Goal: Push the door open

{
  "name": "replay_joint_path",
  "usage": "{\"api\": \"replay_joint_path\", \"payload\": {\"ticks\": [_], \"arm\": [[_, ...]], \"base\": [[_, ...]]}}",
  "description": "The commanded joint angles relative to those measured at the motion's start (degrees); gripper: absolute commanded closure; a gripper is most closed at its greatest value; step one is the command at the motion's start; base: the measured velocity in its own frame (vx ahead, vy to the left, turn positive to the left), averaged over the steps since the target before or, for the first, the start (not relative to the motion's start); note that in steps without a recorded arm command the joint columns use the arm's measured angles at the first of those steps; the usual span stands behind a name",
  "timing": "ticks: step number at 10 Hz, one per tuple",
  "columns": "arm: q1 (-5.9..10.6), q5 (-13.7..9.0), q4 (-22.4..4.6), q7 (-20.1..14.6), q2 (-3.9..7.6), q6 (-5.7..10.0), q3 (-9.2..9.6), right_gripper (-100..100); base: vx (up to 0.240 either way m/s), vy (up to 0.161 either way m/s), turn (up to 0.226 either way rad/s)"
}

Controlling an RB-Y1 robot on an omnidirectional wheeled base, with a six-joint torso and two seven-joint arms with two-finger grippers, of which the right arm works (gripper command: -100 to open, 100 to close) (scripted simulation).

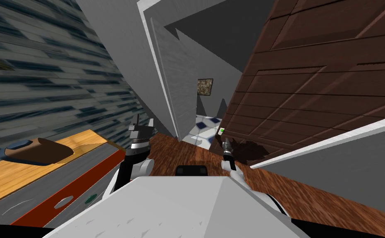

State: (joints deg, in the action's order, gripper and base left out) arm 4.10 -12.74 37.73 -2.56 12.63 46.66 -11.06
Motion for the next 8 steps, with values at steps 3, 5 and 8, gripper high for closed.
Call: {"api": "replay_joint_path", "payload": {"ticks": [3,5,8], "arm": [[1.16,-0.34,-3.26,-0.31,0.42,0.73,-0.28,-100],[1.32,-0.44,-3.73,-0.20,0.37,0.92,-0.49,-100],[1.44,-0.59,-4.14,0.06,0.24,1.03,-0.83,-100]], "base": [[0.073,-0.052,0.086],[0.156,-0.077,0.023],[0.198,-0.092,0.027]]}}
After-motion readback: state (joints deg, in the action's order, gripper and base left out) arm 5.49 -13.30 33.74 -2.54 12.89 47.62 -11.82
